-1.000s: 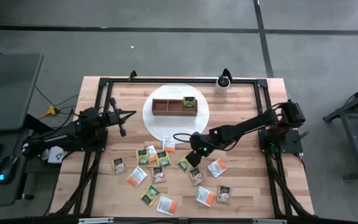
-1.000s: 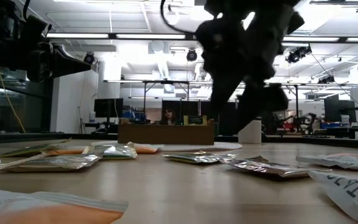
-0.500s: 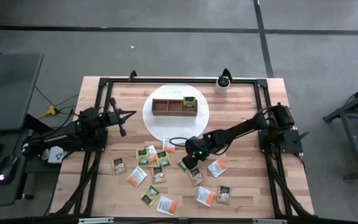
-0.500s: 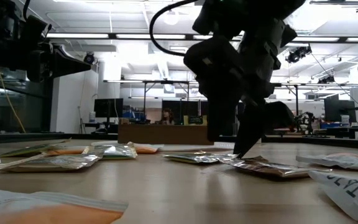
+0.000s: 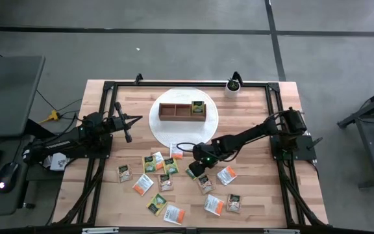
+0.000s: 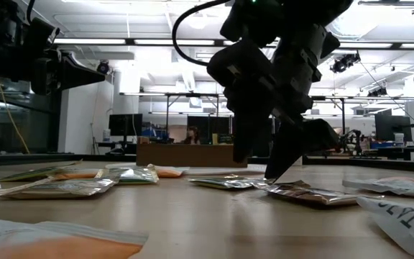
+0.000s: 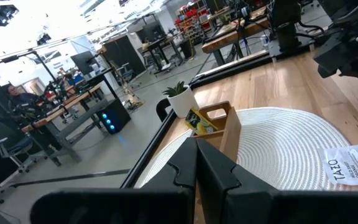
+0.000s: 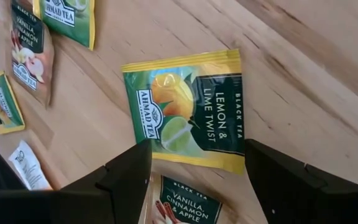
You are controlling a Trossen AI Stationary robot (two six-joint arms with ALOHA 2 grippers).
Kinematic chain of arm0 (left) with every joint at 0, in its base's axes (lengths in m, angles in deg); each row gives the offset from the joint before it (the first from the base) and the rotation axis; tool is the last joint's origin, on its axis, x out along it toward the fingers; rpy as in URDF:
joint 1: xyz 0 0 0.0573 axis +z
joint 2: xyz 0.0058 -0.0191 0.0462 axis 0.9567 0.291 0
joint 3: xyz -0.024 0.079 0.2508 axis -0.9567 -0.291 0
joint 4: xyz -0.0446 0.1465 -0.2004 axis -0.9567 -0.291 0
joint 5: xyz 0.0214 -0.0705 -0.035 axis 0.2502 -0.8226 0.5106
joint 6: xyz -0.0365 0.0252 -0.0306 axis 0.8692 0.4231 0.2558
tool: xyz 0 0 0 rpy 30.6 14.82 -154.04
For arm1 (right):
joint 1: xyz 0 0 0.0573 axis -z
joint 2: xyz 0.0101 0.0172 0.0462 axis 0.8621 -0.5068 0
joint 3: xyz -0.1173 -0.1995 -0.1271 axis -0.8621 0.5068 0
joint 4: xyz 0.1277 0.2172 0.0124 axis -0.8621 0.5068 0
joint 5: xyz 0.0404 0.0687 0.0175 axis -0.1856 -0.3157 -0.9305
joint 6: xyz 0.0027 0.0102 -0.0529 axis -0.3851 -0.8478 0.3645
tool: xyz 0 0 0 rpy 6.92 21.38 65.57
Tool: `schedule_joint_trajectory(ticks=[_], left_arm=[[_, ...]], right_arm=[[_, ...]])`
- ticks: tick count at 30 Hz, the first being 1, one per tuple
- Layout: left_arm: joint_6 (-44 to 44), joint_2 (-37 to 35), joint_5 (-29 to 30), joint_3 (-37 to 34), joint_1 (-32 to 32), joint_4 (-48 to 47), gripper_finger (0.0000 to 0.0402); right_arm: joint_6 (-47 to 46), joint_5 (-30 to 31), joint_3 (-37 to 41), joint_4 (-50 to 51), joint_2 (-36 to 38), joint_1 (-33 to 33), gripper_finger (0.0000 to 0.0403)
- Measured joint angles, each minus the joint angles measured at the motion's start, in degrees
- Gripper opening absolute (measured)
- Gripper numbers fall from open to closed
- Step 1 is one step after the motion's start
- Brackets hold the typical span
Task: Pick & Place Tea
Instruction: Put the green tea bag into the right section of the wooden organizer
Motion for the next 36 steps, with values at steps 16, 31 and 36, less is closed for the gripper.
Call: schedule_joint_trajectory(ticks=[16, 31, 36], left_arm=[[0.00, 0.00, 0.00, 0.00, 0.01, 0.00, 0.0001], [0.00, 0.00, 0.00, -0.02, 0.00, 0.00, 0.0001], [-0.01, 0.00, 0.00, -0.02, 0.00, 0.00, 0.0001]], right_arm=[[-1.54, -1.52, -0.02, -1.73, -2.49, 0.00, 0.0155], [-2.27, -0.81, 0.17, -0.87, -2.56, -0.02, 0.0011], [-1.28, -1.99, 0.17, -1.32, -2.60, 0.31, 0.0003]])
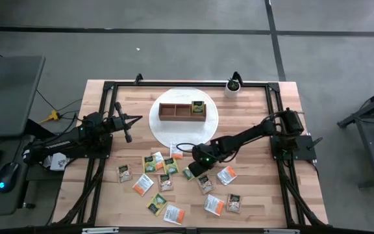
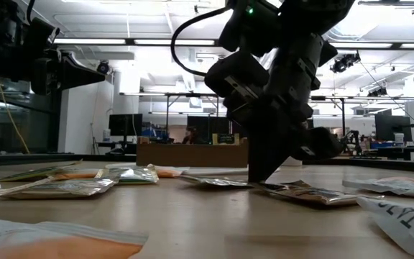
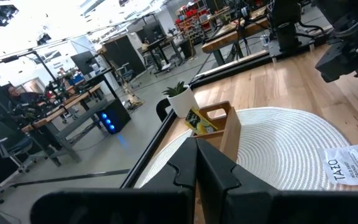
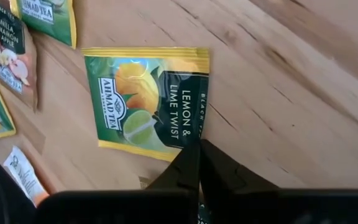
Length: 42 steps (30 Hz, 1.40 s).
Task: Pick & Place Tea
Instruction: Put the green tea bag into the right section of the wooden organizer
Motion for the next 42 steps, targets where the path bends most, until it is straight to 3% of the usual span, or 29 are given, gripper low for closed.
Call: schedule_joint_trajectory(ticks=[9, 19, 24, 35, 42], left_arm=[[0.02, 0.00, 0.00, 0.02, 0.01, -0.01, 0.0001], [0.02, 0.00, 0.00, 0.00, 0.00, -0.02, 0.0001], [0.02, 0.00, 0.00, 0.02, 0.02, 0.00, 0.0001], [0.01, 0.00, 0.00, 0.00, 0.02, -0.02, 0.0001], [0.02, 0.00, 0.00, 0.00, 0.00, -0.02, 0.0001]], right_arm=[[2.19, 1.13, -1.48, 1.36, 0.32, 0.08, 0.0001], [10.22, 4.30, -11.13, 14.18, 1.31, 0.32, 0.0000], [15.54, 7.39, -18.18, 25.45, 1.39, 0.34, 0.0000], [32.80, 22.43, -32.84, 45.78, 1.59, 0.69, 0.0000], [45.62, 32.52, -38.88, 55.46, 1.61, 4.42, 0.0000]])
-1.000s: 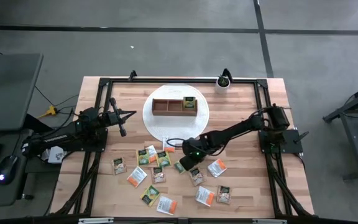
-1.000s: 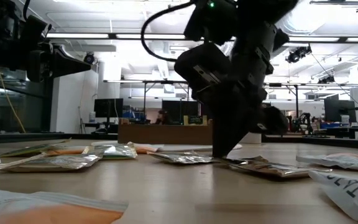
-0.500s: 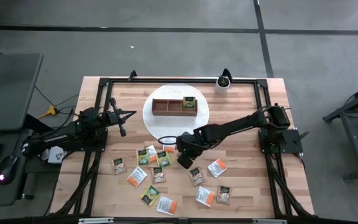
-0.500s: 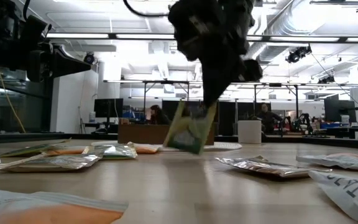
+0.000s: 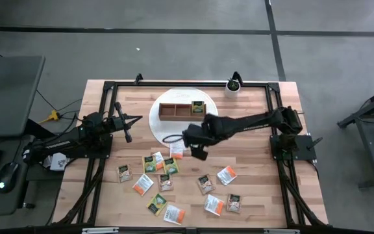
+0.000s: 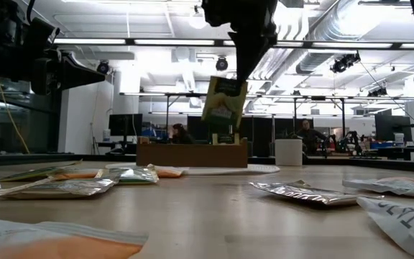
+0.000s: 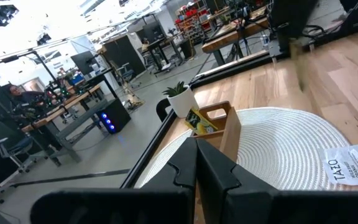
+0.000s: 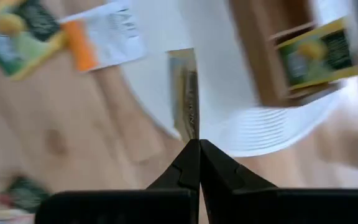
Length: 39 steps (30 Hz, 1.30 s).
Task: Pick & Place Tea
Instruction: Put the green tea bag into the right section of the wooden organizer
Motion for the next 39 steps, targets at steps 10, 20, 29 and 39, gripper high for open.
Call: schedule_joint_trajectory(ticks=[10, 20, 29, 39], left_arm=[[-0.01, 0.00, 0.00, 0.01, 0.01, 0.02, 0.0001], [0.00, 0.00, 0.00, 0.02, 0.02, 0.02, 0.0001], [0.00, 0.00, 0.00, 0.00, 0.00, 0.01, 0.0001], [0.00, 0.00, 0.00, 0.01, 0.01, 0.02, 0.0001]], right_arm=[[23.75, 1.11, -3.37, -0.26, 0.09, 11.90, 0.0000], [40.73, -0.74, -2.10, -2.87, 0.11, 20.91, 0.0000], [44.45, -2.61, 4.02, -10.66, 0.09, 23.20, 0.0000], [44.76, -3.00, 9.37, -15.89, 0.09, 24.11, 0.0000]])
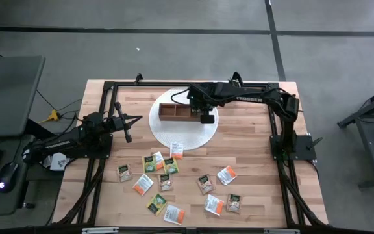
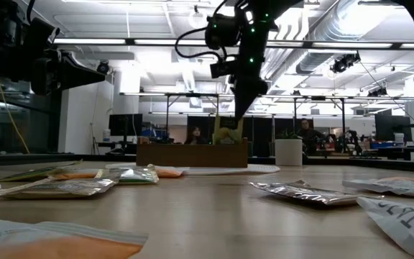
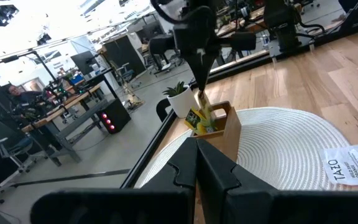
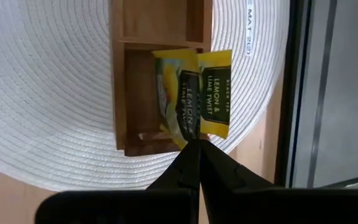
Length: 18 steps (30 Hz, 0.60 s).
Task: Pick & Place Tea
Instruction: Put the green tea bag into the right section of the wooden organizer
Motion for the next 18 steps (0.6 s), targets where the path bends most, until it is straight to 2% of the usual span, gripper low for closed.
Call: schedule_joint_trajectory(ticks=[12, 18], left_arm=[[0.00, 0.00, 0.00, -0.01, -0.01, 0.00, 0.0001], [-0.02, 0.00, 0.00, -0.01, -0.02, -0.01, 0.0001]], right_arm=[[-2.21, -1.12, 1.16, -1.64, 0.00, 0.64, 0.0001], [-4.71, -2.75, 1.16, -1.66, 0.00, 1.15, 0.0032]])
